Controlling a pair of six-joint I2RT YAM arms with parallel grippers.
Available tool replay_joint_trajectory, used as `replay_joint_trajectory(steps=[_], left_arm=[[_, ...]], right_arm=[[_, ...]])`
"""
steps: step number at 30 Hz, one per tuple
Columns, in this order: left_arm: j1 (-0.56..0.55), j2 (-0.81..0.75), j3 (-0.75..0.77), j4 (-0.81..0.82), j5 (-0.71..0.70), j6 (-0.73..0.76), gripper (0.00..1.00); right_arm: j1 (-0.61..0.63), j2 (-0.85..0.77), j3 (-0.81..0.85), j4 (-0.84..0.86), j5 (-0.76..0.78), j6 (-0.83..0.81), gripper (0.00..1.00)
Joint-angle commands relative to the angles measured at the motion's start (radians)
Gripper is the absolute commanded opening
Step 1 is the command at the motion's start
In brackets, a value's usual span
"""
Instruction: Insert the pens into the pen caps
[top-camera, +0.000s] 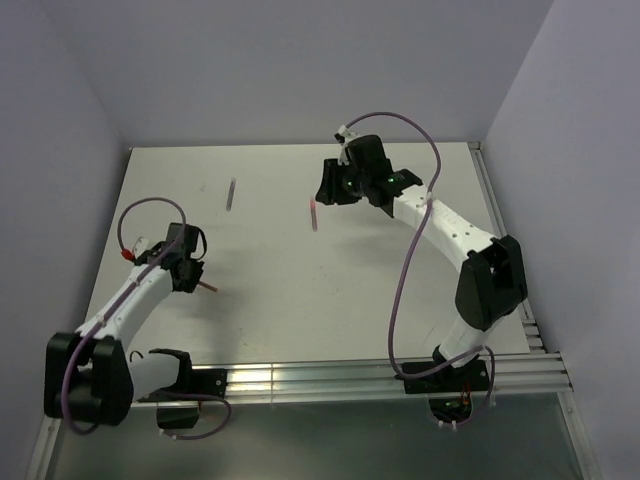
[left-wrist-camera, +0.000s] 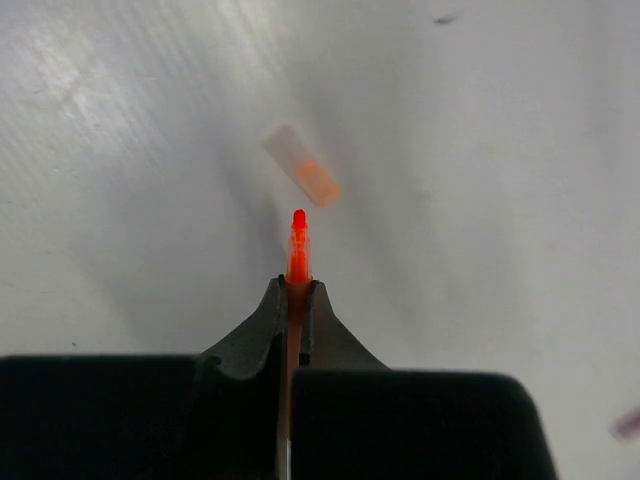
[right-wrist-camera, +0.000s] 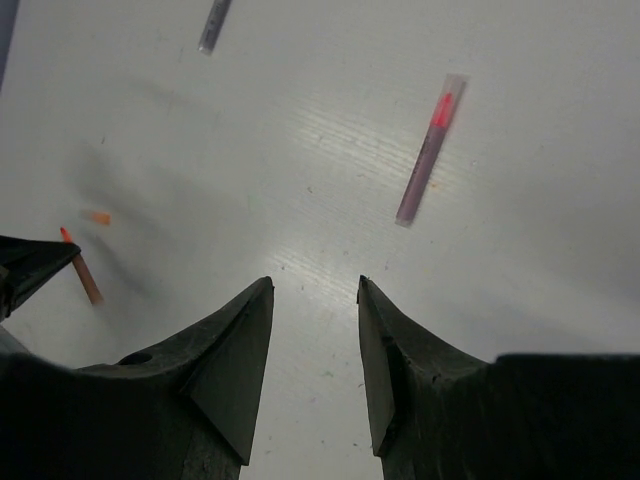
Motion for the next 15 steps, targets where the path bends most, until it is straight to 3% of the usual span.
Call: replay_joint_trajectory(steps=[1, 10, 15], left_arm=[[-0.019, -0.161, 0.063, 0.027, 0.089, 0.110, 0.00], [-0.109, -0.355, 0.103, 0.283, 0.312, 0.310, 0.00], [-0.141, -0.398, 0.095, 0.450, 0.461, 0.367, 0.00]], right_arm=[[-0.003, -0.103, -0.046, 0.045, -0.066, 0.007, 0.47], [0.068, -0.298, -0.303, 0.347, -0.398, 0.144, 0.50], [0.171, -0.329, -0.302, 0.378, -0.411, 0.159, 0.53]])
